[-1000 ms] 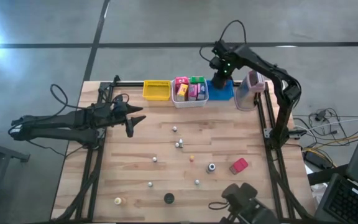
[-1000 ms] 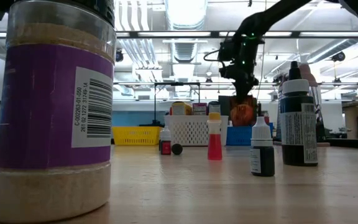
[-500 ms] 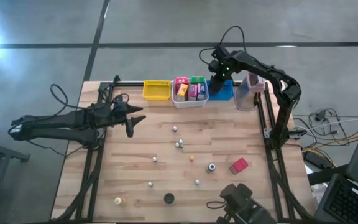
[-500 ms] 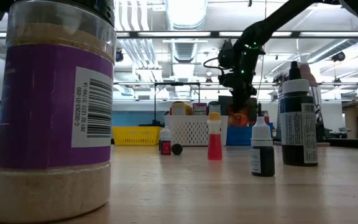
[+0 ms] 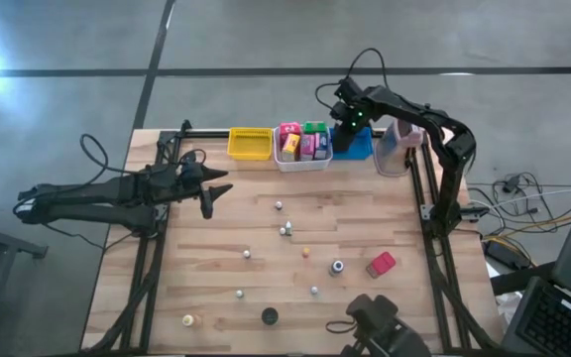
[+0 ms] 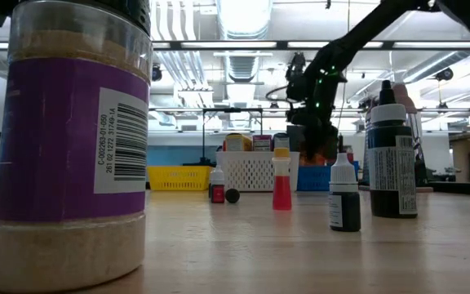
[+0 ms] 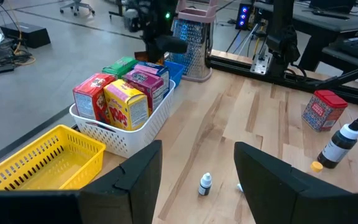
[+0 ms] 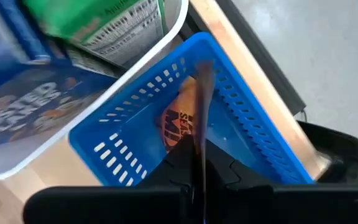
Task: Pick & Place Kitchen Items
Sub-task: Put the orange seasoning pack into the blue basket, then put the red seasoning can into the blue basket
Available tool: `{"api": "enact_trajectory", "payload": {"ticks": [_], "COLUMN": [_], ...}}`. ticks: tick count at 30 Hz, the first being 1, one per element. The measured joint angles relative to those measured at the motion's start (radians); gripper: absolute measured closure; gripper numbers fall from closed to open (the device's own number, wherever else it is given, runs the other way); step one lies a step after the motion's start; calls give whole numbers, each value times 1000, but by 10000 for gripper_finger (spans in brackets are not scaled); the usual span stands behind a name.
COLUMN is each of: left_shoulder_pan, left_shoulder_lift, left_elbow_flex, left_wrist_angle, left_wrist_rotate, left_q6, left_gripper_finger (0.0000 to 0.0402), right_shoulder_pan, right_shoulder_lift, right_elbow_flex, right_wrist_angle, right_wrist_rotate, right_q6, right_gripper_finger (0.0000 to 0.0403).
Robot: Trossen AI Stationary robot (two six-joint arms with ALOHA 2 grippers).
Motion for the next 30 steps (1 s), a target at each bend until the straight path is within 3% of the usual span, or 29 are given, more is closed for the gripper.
{"api": "enact_trajectory", "payload": {"ticks": [11, 22, 30], "left_shoulder_pan": [0, 0, 0], "left_shoulder_lift": [0, 0, 0], "left_elbow_flex": [0, 0, 0], "left_wrist_angle": [-8, -8, -8], "left_wrist_rotate": [0, 0, 0], "left_q6": [-1, 5, 4], "left_gripper_finger": [195, 195, 195], "right_shoulder_pan": [3, 3, 3], "right_shoulder_lift": [21, -4, -36], "right_elbow_flex": [21, 22, 36], "right_wrist_angle": [17, 15, 21], "right_wrist_rotate": [-44, -40, -39], "right_q6": [21, 33, 44], "right_gripper_finger": [386, 262, 211]}}
